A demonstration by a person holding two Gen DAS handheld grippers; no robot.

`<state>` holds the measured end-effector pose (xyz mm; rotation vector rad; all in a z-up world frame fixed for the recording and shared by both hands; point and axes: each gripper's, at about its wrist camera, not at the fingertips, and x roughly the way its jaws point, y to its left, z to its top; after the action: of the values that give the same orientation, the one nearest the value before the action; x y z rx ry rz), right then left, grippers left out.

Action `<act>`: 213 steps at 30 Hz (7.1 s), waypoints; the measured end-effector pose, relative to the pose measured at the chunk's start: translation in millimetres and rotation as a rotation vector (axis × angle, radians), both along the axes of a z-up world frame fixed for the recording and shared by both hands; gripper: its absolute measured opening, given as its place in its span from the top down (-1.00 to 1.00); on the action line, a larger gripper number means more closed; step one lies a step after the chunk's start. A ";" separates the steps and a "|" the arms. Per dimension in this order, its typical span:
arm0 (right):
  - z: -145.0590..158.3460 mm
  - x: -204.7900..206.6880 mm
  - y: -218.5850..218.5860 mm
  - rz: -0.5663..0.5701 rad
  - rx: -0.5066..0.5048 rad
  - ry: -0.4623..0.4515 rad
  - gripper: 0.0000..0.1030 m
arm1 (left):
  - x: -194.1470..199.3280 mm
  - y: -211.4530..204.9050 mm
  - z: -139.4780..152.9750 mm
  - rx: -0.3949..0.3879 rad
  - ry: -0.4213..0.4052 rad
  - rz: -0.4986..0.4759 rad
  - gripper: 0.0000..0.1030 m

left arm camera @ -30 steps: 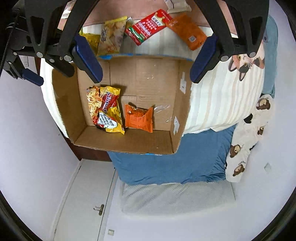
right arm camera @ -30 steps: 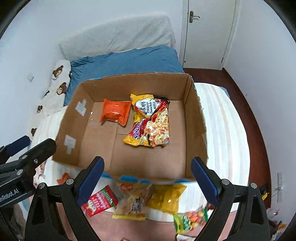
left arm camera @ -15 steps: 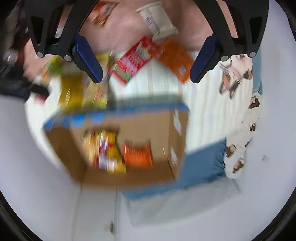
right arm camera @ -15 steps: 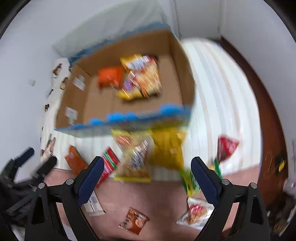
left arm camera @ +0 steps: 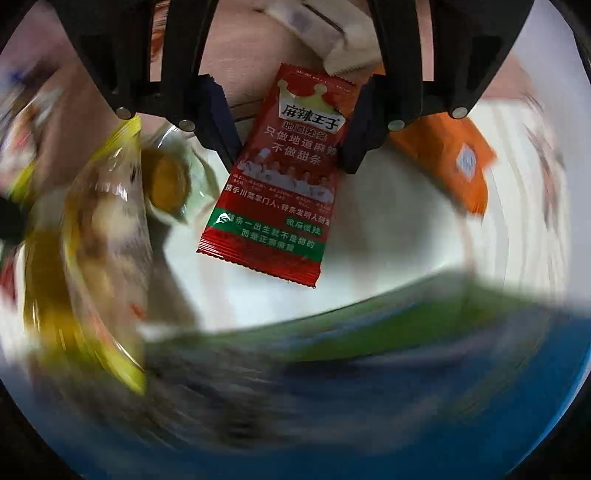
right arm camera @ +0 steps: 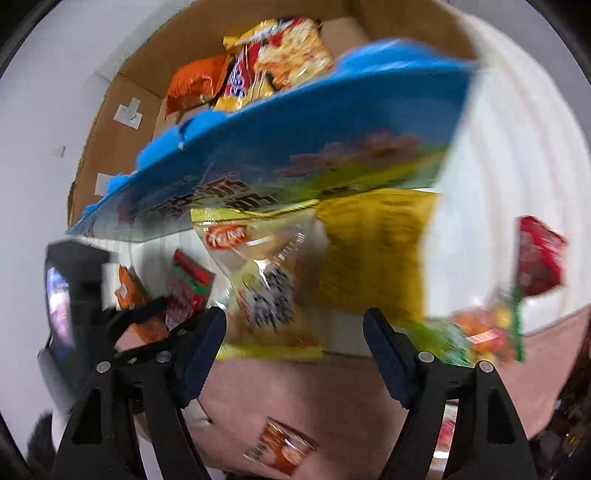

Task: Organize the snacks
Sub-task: 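Grasp the red sauce sachet with the left tool while the right grasps the yellow cookie packet, then carry both packets into the box and open both tools, then grasp the brown snack packet with the left tool while the right grasps the oat cookie packet, then carry both packets into the box and open both tools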

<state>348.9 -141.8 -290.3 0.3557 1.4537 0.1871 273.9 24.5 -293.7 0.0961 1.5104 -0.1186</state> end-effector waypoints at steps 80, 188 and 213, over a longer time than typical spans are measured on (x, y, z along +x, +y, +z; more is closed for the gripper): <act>1.4 172.4 111.7 0.191 -0.044 0.182 -0.51 | 154.5 41.0 66.1 -0.258 0.242 0.303 0.09; -41.1 -149.2 -28.3 -0.024 -0.105 0.177 0.00 | -149.4 -74.3 13.1 -0.200 0.112 0.042 -0.08; 129.9 209.7 -32.0 0.033 -0.173 -0.148 0.00 | 169.0 -21.6 178.7 -0.171 -0.145 0.081 -0.09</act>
<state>558.6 -173.8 -160.5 0.1739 1.3190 0.1107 442.8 2.9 -115.0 -0.0921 1.3514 -0.1717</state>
